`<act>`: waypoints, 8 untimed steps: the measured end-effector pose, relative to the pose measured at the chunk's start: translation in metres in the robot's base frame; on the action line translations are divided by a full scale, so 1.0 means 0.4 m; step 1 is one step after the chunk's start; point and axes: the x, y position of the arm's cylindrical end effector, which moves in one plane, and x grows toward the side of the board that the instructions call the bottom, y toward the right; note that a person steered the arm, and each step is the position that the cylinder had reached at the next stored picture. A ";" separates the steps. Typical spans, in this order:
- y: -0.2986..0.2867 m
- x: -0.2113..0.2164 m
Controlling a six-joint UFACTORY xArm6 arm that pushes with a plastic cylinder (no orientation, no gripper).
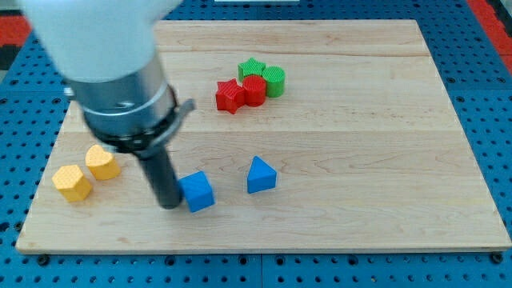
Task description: Slide the blue cube along with blue triangle slightly right and up a bit
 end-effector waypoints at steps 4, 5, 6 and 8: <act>0.427 -0.071; 0.434 -0.058; 0.418 -0.155; 0.416 -0.361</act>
